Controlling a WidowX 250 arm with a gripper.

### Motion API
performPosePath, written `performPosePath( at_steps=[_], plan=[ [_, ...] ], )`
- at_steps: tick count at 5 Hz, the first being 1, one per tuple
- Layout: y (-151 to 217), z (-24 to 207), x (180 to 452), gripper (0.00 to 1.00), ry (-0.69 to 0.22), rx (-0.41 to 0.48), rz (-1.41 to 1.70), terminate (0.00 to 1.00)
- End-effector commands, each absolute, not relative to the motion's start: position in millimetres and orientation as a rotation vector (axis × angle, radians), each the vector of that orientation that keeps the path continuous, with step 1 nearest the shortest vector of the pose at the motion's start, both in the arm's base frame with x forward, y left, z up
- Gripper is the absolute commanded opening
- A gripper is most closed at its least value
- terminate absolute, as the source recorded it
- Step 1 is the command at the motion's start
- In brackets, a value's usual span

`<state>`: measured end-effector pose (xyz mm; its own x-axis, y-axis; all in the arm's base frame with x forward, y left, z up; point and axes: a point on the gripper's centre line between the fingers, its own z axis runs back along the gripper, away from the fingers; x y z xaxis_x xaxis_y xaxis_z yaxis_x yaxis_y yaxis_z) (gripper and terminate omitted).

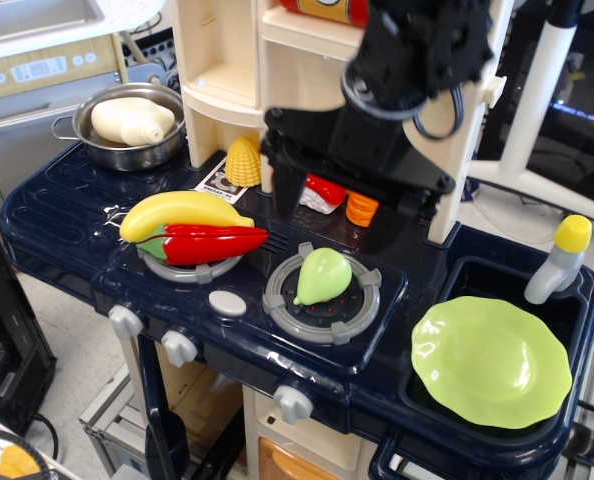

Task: Put pear on plate

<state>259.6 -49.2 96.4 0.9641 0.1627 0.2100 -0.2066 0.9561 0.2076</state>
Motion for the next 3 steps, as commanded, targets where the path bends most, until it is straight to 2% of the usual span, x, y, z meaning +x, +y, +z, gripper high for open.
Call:
performPosePath(
  at_steps=[1, 2, 3],
  plan=[
    [-41.4, 77.9, 275.1, 1.00, -0.259, 0.163, 0.163, 0.00],
    [-38.3, 64.9, 278.0, 1.00, -0.247, 0.151, 0.147, 0.00],
    [-36.1, 49.0, 277.5, 1.00, -0.238, 0.085, 0.167, 0.00]
  ],
)
